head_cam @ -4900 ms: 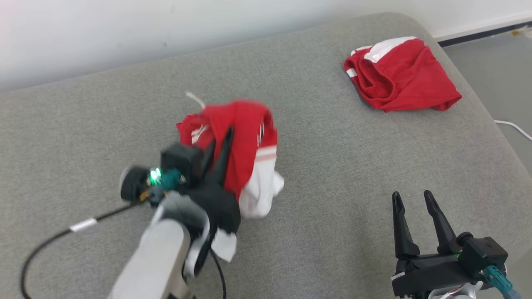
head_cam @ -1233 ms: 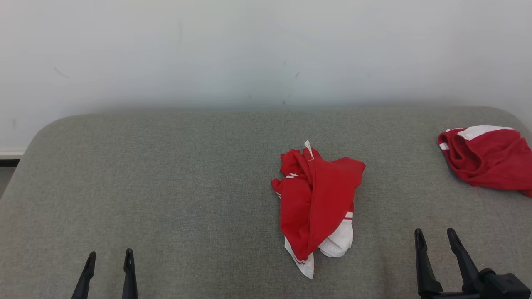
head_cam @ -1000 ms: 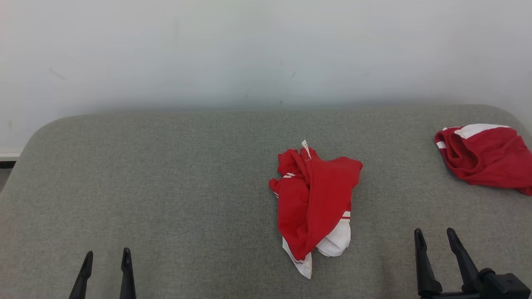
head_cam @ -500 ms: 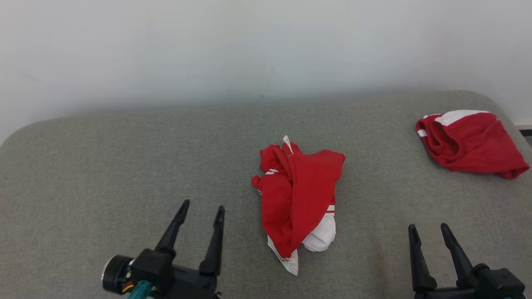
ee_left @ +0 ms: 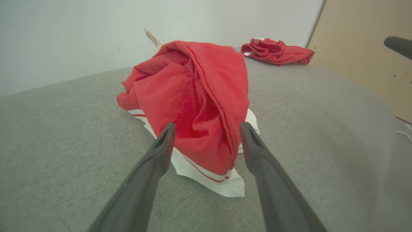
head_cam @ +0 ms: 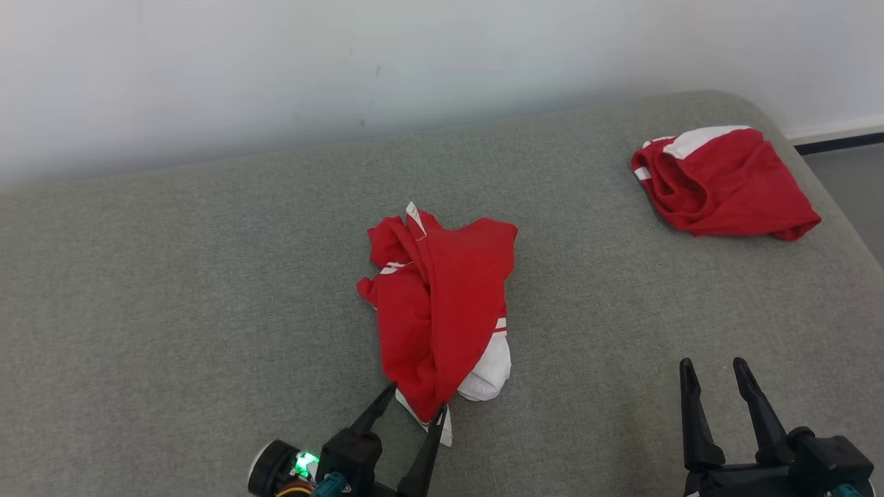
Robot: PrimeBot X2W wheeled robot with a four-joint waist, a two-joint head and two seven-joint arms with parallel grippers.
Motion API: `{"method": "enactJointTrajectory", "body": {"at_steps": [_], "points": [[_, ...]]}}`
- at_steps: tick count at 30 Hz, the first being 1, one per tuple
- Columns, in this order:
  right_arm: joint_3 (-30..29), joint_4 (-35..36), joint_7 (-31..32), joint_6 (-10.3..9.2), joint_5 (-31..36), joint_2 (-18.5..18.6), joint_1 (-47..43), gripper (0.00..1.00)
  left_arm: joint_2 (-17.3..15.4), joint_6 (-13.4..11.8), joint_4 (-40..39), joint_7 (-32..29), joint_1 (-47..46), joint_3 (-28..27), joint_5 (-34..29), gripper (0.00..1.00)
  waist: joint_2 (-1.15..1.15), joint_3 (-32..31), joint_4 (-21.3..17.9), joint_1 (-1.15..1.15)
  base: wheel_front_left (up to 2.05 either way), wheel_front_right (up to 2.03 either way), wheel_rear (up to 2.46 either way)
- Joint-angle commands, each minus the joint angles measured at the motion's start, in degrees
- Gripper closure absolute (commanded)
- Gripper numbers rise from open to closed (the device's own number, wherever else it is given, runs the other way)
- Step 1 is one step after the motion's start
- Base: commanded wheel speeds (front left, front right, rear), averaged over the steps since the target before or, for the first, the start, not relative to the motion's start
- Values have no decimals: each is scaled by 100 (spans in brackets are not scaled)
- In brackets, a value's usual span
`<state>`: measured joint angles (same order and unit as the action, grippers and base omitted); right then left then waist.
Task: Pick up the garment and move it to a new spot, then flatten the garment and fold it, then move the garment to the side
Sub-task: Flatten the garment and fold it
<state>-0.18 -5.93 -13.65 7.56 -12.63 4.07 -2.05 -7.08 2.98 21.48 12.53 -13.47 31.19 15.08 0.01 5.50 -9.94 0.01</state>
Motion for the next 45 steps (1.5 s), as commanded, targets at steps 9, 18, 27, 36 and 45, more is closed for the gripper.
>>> {"method": "enactJointTrajectory", "body": {"at_steps": [9, 18, 27, 36, 45], "points": [[-20, -56, -85, -13, 31, -39, 189, 0, 155, 2, 963, 149, -301, 2, 88, 23, -1, 297, -184, -1, 0, 0, 0], [-68, -112, -105, -13, 70, -36, 122, 0, 311, -111, 1071, 272, -801, -256, 190, 100, -1, 193, 41, -1, 0, 0, 0], [-64, -182, -116, -13, 22, -47, 28, 0, -283, -303, 18, 268, -662, -837, 17, 100, -1, -105, 600, -1, 0, 0, 0], [-68, -217, -131, -13, 20, -68, 1, 0, -1287, -439, -975, -84, -563, -1453, 90, 100, -1, -208, 811, -1, 0, 0, 0], [-40, -288, -145, -13, -15, -64, 131, 0, -2178, -361, -1543, -701, -671, -1812, 82, 100, -1, -106, 551, -1, 0, 0, 0]]}}
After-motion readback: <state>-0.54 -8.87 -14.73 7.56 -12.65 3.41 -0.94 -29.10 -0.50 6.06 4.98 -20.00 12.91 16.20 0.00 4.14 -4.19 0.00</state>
